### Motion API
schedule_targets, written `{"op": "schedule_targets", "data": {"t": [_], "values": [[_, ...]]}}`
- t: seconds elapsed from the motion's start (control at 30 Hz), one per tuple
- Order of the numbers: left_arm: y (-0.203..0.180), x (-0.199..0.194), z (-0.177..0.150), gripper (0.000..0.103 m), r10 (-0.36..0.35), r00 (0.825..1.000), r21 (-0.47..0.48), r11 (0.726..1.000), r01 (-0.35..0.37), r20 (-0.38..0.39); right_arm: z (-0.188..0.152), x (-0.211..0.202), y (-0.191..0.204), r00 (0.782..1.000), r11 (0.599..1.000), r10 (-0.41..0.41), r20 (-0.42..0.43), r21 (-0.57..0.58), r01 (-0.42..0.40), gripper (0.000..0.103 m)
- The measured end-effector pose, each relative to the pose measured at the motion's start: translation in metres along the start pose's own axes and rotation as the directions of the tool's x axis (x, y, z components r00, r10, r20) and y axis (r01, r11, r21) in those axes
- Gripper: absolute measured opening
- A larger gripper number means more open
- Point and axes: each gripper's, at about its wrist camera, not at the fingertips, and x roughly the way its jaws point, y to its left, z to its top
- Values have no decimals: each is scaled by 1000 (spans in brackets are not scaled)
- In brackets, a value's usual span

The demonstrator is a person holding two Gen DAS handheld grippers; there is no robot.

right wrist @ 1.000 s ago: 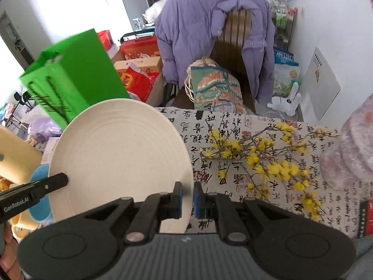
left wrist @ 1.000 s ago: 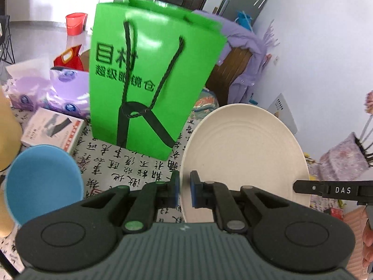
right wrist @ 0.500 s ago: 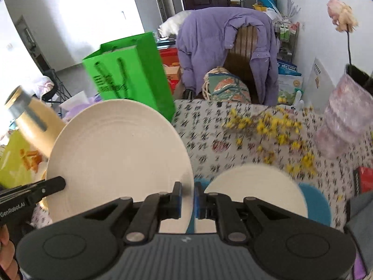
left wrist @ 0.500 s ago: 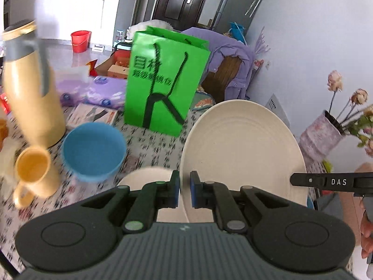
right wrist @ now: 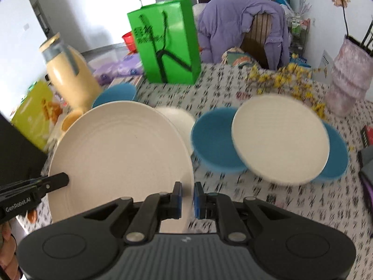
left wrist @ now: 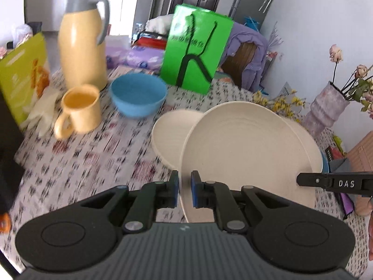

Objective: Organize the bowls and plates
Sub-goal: 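Lift the cream plate with both grippers and carry it toward the table edge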

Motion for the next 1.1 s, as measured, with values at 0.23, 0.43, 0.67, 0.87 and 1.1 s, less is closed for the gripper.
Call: {"op": "schedule_targets", "data": {"t": [0.23, 0.43, 0.67, 0.87, 1.1], "values": [[35, -4, -58, 10, 16, 999, -26, 1000, -17, -42, -58, 17, 19, 999, 1000, 19, -39, -11, -20, 10], [61, 7, -103, 11, 32, 997, -39, 999, -35, -75, -109, 40, 37, 998, 999, 12, -54, -31, -14, 10], [86, 35, -144, 10, 36, 991, -64, 997, -45, -131, -158, 78, 43, 996, 1000, 5, -91, -1, -6, 10], [94, 40, -156, 10, 33, 990, -76, 996, -44, -134, -175, 90, 47, 996, 1000, 6, -93, -9, -7, 11], [94, 45, -158, 12, 39, 991, -54, 997, -46, -124, -175, 92, 52, 996, 1000, 3, -85, -26, -5, 18]]}}
